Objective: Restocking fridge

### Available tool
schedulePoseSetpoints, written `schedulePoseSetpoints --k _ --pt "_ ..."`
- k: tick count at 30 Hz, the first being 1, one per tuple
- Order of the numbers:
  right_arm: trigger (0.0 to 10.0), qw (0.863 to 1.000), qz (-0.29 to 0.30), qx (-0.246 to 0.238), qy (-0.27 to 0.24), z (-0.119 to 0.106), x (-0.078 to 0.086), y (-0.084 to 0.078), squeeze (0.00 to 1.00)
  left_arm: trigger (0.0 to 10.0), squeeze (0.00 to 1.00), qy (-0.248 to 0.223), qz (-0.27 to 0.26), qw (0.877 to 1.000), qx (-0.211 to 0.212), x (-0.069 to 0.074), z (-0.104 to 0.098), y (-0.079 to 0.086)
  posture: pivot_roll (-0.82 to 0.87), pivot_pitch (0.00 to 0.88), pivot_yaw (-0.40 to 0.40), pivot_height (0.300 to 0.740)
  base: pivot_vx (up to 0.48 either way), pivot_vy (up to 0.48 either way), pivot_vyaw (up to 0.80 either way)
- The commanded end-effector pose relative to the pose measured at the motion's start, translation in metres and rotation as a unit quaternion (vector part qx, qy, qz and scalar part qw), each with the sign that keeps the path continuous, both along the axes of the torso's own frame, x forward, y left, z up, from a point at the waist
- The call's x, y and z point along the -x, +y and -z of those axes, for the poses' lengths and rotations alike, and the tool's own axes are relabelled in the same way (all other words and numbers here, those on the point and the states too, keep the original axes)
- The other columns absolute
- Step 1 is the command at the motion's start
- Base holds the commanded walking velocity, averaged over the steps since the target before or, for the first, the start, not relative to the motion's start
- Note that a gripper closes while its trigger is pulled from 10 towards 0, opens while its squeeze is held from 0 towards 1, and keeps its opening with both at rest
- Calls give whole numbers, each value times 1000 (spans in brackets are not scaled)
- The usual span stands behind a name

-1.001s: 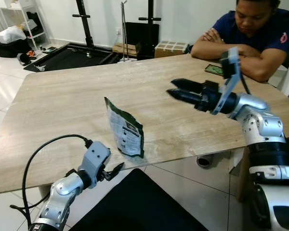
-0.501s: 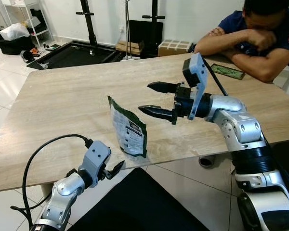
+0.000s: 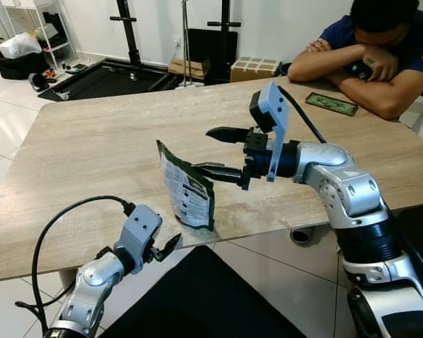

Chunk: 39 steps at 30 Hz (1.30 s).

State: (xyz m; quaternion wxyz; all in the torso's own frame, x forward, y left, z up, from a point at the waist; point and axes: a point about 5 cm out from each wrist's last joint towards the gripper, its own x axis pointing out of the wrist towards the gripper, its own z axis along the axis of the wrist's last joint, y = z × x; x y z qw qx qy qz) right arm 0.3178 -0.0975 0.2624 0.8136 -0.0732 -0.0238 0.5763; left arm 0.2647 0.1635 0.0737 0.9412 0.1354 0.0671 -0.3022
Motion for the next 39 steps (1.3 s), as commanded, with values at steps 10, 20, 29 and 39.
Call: schedulePoseSetpoints --k 10,20,29,39 --pt "10000 999 1 52 1 18 11 24 0 10000 0 24 4 999 -26 4 9 3 -82 38 44 740 0 0 0" --pt "10000 998 27 58 3 20 8 27 0 10000 0 26 5 999 -28 4 10 3 -82 36 44 740 0 0 0" --pt "10000 993 55 105 -2 37 6 30 0 10000 0 28 8 999 -32 4 11 2 -82 37 45 740 0 0 0" --pt "10000 992 99 67 27 44 -1 37 0 10000 0 29 7 999 -32 3 11 3 -83 33 48 740 0 0 0"
